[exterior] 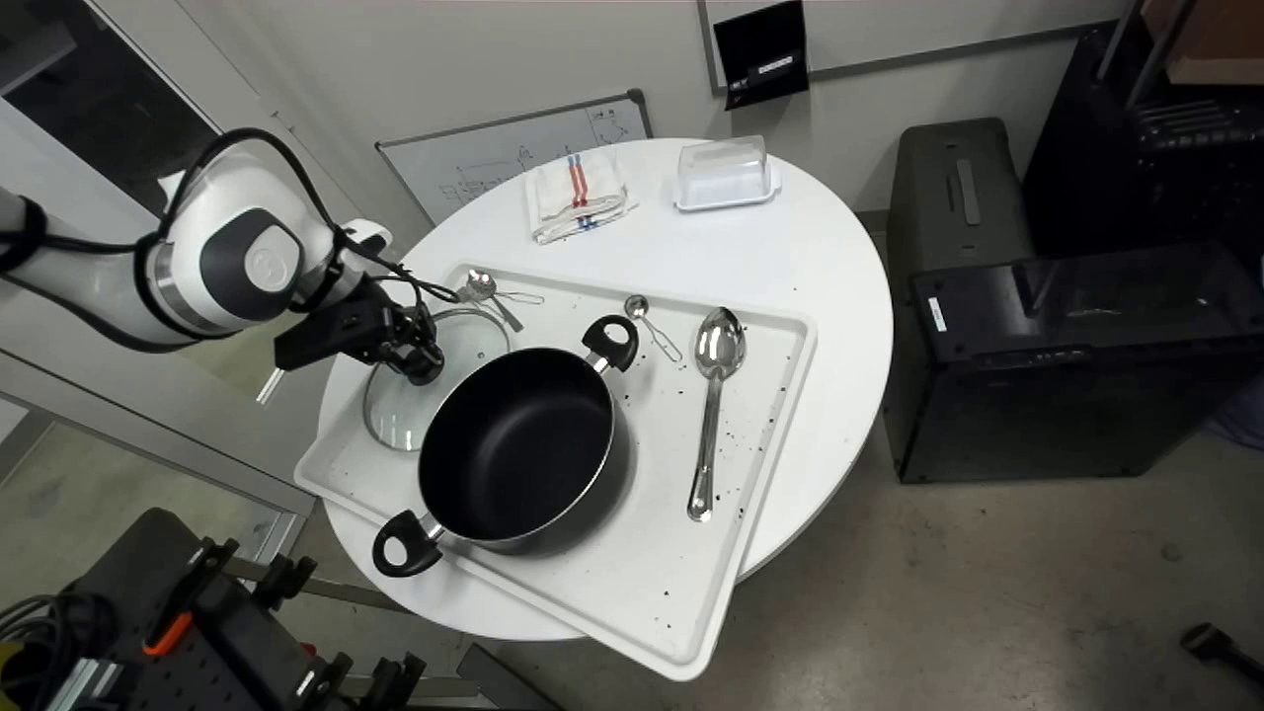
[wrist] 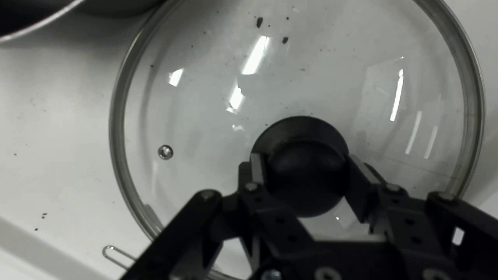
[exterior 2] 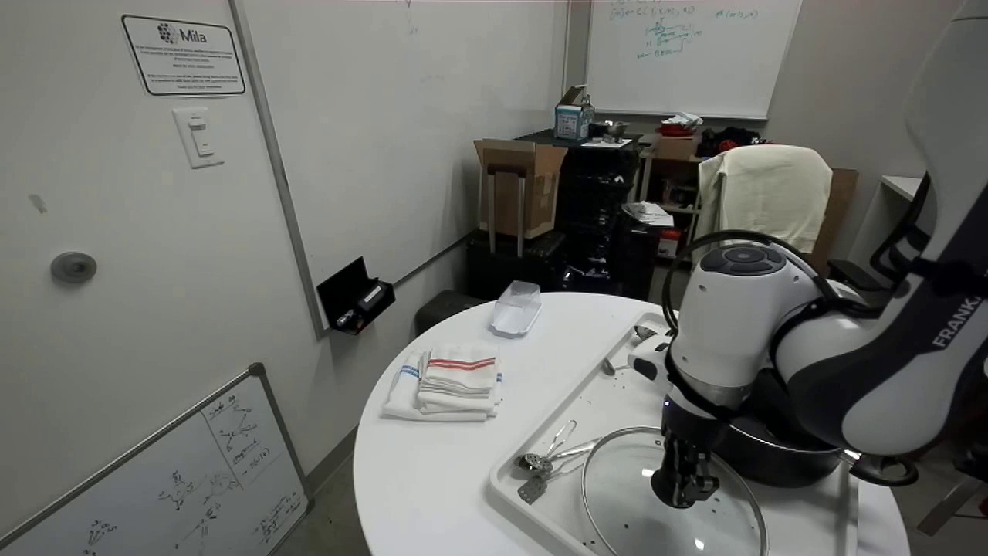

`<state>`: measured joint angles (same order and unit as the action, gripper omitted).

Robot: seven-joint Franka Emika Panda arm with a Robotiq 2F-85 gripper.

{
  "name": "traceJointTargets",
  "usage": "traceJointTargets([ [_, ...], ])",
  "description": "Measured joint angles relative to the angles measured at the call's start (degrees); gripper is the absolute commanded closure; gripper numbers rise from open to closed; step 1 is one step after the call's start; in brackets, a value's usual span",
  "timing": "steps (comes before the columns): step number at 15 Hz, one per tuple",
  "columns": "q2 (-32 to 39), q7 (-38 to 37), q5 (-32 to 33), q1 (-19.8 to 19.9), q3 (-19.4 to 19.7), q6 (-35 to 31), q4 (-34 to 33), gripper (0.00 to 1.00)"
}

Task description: Remove the glass lid from the black pot.

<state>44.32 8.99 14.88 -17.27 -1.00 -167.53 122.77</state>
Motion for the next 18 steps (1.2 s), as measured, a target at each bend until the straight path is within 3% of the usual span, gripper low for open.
traceJointTargets([
  [6,3.2,0.0,0.7,-2.0,2.1,-2.1,-0.6,0.75],
  [16,2.8,0.0,0.7,-2.0,3.0,-2.9,0.3,0.75],
  [17,2.8,0.0,0.7,-2.0,3.2,-3.0,0.4,0.25],
  [18,2.7,0.0,0.7,-2.0,3.4,-3.1,0.6,0.24],
])
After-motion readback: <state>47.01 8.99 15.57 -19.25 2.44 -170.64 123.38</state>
